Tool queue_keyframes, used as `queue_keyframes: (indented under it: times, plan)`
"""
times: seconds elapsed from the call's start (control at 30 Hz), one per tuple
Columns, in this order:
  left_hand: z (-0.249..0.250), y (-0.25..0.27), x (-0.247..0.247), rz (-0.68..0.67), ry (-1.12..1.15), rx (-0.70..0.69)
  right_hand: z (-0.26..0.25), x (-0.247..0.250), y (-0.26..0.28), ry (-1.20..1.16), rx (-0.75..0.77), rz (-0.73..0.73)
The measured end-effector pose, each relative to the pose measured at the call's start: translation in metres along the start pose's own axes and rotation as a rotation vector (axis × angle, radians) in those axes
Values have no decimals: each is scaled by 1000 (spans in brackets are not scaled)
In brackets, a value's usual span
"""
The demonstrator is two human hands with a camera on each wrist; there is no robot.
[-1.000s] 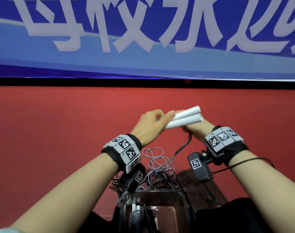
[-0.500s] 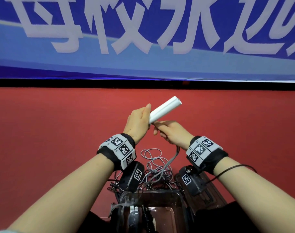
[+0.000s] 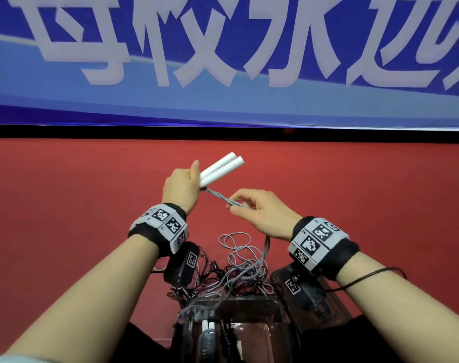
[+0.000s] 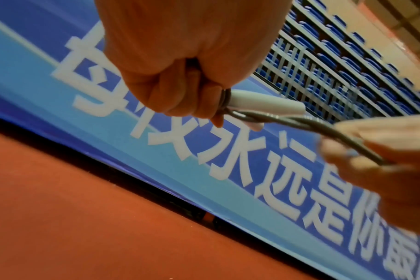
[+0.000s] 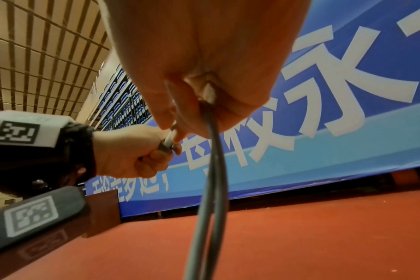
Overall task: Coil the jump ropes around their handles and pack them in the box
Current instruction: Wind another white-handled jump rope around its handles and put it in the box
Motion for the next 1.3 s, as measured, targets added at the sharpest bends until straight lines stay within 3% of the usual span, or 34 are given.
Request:
queue_keyframes:
  times: [0.17,0.33,0.43,0.63,0.8,1.07,1.3]
  plan:
    - [-18,-18,21,58,-123,137,-16,5,-4,48,82,68]
    - [-3,16,-2,40,-645,-201,-20,4,-9,77,117,95]
    - [-12,24,-13,-61,-742,-273,-11,3,-11,154,88,64]
    - [-12,36,-10,-276,-549,-345,3,13,-18,68,41,136]
    - [-3,53,-13,-509,-426,-381,17,9,-22,-56,10,103]
    - [7,68,-6,-480,-209,-480,40,5,-14,-269,-198,-33]
    - [3,60,-5,-414,24,-316,48,-14,-1,-241,-268,-71]
Point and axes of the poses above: each hand's wrist, its own y-axis away from the middle knuckle, its own x-axis out of the back of the hand, z = x × y, the point moved 5 cm from there along -y, towards the middle knuckle, and after that the axes turned 13 degrees about x, right-handed, at the moved point
